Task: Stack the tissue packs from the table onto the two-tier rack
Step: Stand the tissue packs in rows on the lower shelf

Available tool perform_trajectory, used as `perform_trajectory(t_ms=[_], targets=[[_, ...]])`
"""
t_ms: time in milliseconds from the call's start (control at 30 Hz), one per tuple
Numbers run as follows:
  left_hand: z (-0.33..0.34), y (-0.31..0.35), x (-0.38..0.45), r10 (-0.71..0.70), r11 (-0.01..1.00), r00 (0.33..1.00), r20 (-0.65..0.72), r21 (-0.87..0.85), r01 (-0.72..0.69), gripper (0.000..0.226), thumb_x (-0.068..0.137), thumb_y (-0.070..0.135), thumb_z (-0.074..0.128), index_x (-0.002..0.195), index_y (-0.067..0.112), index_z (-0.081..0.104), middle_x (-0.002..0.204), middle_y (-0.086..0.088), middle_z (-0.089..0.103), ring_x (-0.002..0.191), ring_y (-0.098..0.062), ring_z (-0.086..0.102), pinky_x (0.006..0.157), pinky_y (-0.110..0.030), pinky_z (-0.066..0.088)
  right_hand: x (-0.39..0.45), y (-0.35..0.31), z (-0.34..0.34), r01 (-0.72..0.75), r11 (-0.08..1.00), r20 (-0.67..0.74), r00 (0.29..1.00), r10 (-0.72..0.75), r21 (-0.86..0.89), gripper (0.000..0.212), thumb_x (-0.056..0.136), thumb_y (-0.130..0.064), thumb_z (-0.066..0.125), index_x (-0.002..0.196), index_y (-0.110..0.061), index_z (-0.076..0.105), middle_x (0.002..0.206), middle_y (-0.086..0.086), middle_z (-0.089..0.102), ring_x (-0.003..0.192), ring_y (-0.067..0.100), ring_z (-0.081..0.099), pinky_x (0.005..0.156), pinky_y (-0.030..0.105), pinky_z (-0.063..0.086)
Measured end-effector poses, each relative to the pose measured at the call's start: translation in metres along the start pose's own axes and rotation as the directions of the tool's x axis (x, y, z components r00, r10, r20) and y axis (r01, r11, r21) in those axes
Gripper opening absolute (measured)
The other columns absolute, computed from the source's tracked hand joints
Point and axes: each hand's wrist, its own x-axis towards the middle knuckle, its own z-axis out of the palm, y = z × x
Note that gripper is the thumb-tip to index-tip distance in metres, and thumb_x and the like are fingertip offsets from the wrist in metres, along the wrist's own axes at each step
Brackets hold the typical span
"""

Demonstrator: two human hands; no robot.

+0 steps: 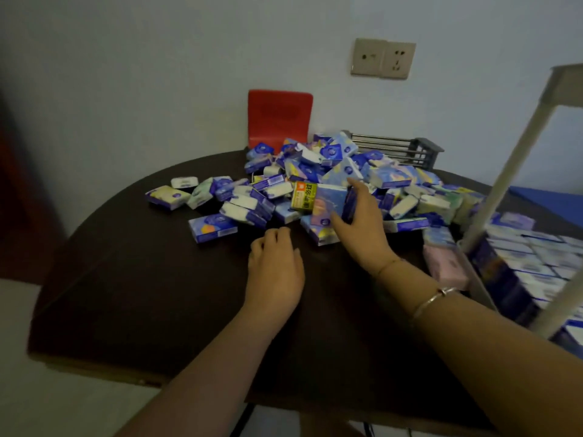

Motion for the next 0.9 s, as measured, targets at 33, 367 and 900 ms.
perform_trajectory(t_ms=[33,367,900], targets=[[0.0,-0.001,0.001,0.001,1.0,1.0,-0.01,-0.021,-0.001,0.044,0.099,0.027,0.042,0.141,0.017,0.033,0.142,-0.002,0.036,0.132,-0.022,0.033,0.106,-0.034,0.031,0.008,0.0,0.001,0.015,1.0,0.019,1.0,-0.015,0.022,0.063,0.088,-0.018,0.062,0.143,-0.019,0.031,0.141,0.01,0.04,0.129,0.024,0.039,0.109,0.036,0.033],[-0.003,-0.006,0.003,-0.017,0.91,0.999,-0.043,-0.414,-0.003,0.062,0.08,0.048,0.068,0.132,0.026,0.043,0.13,0.005,0.054,0.121,-0.014,0.049,0.103,-0.035,0.041,-0.005,-0.018,0.011,-0.355,0.752,0.109,0.928,0.357,0.556,0.013,0.086,-0.009,0.062,0.094,-0.006,0.052,0.087,0.01,0.06,0.081,0.023,0.059,0.083,0.04,0.05],[-0.013,-0.004,0.004,-0.136,0.688,0.971,-0.199,-0.724,-0.052,0.041,0.091,0.009,0.059,0.128,0.025,0.046,0.127,0.003,0.054,0.109,-0.008,0.058,0.079,-0.014,0.05,-0.016,0.007,-0.005,-0.025,0.995,0.126,0.991,0.038,-0.101,0.026,0.085,-0.044,0.051,0.108,-0.038,0.061,0.109,0.003,0.053,0.113,0.028,0.044,0.099,0.047,0.036]])
